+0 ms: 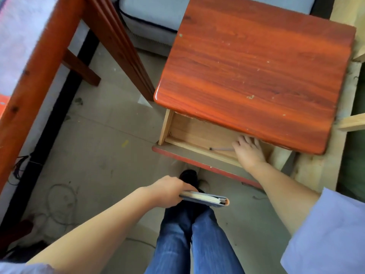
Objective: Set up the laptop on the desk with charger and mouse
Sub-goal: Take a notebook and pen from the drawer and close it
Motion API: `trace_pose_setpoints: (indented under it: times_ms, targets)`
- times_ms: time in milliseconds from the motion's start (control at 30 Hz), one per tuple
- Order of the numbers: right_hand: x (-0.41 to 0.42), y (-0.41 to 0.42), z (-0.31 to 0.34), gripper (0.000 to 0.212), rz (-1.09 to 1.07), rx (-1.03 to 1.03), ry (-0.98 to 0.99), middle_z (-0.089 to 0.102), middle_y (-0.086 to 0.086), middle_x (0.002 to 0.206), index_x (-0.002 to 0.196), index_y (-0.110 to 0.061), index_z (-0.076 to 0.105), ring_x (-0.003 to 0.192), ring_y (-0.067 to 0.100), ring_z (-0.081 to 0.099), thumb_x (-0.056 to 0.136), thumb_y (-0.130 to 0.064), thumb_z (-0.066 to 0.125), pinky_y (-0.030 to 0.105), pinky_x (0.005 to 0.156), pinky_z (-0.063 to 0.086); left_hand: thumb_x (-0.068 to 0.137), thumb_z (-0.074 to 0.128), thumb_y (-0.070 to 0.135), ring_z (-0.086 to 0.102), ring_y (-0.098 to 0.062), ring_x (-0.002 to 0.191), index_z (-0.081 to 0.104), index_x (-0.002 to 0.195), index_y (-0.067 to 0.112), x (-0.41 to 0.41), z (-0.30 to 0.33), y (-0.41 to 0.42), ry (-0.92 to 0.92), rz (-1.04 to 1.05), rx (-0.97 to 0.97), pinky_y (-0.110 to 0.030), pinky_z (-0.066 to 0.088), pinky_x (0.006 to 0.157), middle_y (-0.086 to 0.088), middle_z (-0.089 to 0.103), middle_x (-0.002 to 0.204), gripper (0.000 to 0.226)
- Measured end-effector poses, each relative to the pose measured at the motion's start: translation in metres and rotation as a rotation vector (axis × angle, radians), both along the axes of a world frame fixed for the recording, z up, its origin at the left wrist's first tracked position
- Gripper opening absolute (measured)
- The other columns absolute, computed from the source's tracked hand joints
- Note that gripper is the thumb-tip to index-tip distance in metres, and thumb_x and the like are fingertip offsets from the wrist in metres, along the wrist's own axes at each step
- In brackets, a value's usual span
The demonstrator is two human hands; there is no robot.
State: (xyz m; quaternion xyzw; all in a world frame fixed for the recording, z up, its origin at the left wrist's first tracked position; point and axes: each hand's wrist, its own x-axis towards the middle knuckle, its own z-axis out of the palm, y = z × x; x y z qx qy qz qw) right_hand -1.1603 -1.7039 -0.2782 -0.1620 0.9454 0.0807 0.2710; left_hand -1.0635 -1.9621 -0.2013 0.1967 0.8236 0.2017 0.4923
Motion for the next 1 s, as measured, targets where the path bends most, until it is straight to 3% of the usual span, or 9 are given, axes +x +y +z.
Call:
trace_pose_setpoints:
  times_ms: [200,367,467,567,633,700,733,800,1000]
  targets:
    - [0.024,-0.011,0.011,0.017,-0.182,-0.306,-0.044,0.053,0.016,0.115,0.107,-0.007,0.045,0.109,0.032,0.049,0.092,-0.002,0.04,0.039,0.086,0.04,0.083,0.04,0.011,0.062,-0.027,0.098,0.047,0.124,0.047,0.006,-0.004,0.005,-0.003,-0.003,-0.056,-0.033,0.044,0.079,0.001,0.069,0.11,0.055]
    - [0.065,-0.035,0.078,0.012,-0.554,-0.703,-0.104,0.05,-0.006,0.072,0.092,-0.02,0.048,0.058,0.014,0.045,0.085,-0.01,0.046,0.027,0.051,0.035,0.082,0.039,0.007,0.061,-0.031,0.103,0.043,0.132,0.042,0.006,0.008,0.014,0.027,-0.036,-0.138,-0.032,0.045,0.077,-0.006,0.065,0.117,0.061]
    - [0.105,-0.046,0.089,0.027,-1.021,-0.788,-0.182,0.044,-0.006,0.052,0.062,-0.022,0.047,0.045,0.012,0.041,0.089,-0.02,0.048,0.021,0.043,0.034,0.084,0.039,0.007,0.06,-0.031,0.105,0.041,0.135,0.039,0.0,0.008,0.022,0.053,-0.082,-0.168,-0.032,0.045,0.077,-0.007,0.063,0.121,0.061]
    - [0.122,-0.049,0.075,0.019,-1.893,-0.931,-0.239,0.06,0.013,0.067,0.095,-0.001,0.054,0.04,0.013,0.059,0.094,-0.005,0.036,0.015,0.034,0.043,0.086,0.039,0.004,0.057,-0.031,0.113,0.038,0.137,0.037,-0.007,-0.002,0.032,0.06,-0.172,-0.19,-0.037,0.048,0.086,-0.008,0.053,0.135,0.061]
    - [0.117,-0.052,0.069,0.026,-2.453,-1.169,-0.261,0.06,0.024,0.11,0.114,0.007,0.042,0.085,0.027,0.072,0.095,0.003,0.024,0.024,0.061,0.059,0.087,0.04,0.001,0.045,-0.03,0.129,0.036,0.14,0.035,-0.012,-0.009,0.039,0.05,-0.25,-0.221,-0.041,0.046,0.094,-0.007,0.029,0.153,0.063]
    - [0.101,-0.052,0.064,0.041,-2.698,-1.316,-0.236,0.044,0.026,0.137,0.129,0.011,0.034,0.124,0.036,0.05,0.092,0.008,0.017,0.042,0.101,0.046,0.087,0.04,-0.001,0.027,-0.027,0.141,0.037,0.14,0.034,-0.019,-0.013,0.044,0.05,-0.313,-0.233,-0.045,0.044,0.101,-0.006,0.011,0.159,0.063]
    - [0.092,-0.053,0.065,0.045,-2.743,-1.373,-0.236,0.038,0.026,0.142,0.131,0.011,0.033,0.131,0.036,0.041,0.089,0.01,0.015,0.047,0.109,0.036,0.087,0.04,0.0,0.02,-0.027,0.143,0.039,0.139,0.033,-0.022,-0.013,0.047,0.051,-0.333,-0.232,-0.047,0.043,0.102,-0.006,0.009,0.159,0.062]
    - [0.074,-0.054,0.071,0.046,-2.826,-1.452,-0.228,0.034,0.025,0.144,0.125,0.007,0.039,0.134,0.038,0.034,0.086,0.01,0.015,0.051,0.113,0.027,0.088,0.041,0.001,0.016,-0.028,0.143,0.042,0.137,0.032,-0.026,-0.012,0.051,0.054,-0.346,-0.24,-0.051,0.043,0.101,-0.008,0.01,0.157,0.058]
    - [0.053,-0.053,0.097,0.055,-2.928,-1.415,-0.24,0.038,0.022,0.143,0.137,0.004,0.033,0.132,0.035,0.038,0.088,0.008,0.01,0.051,0.11,0.032,0.089,0.042,0.003,0.013,-0.032,0.142,0.039,0.14,0.033,-0.035,0.003,0.062,0.07,-0.321,-0.26,-0.062,0.028,0.108,-0.009,0.017,0.153,0.059]
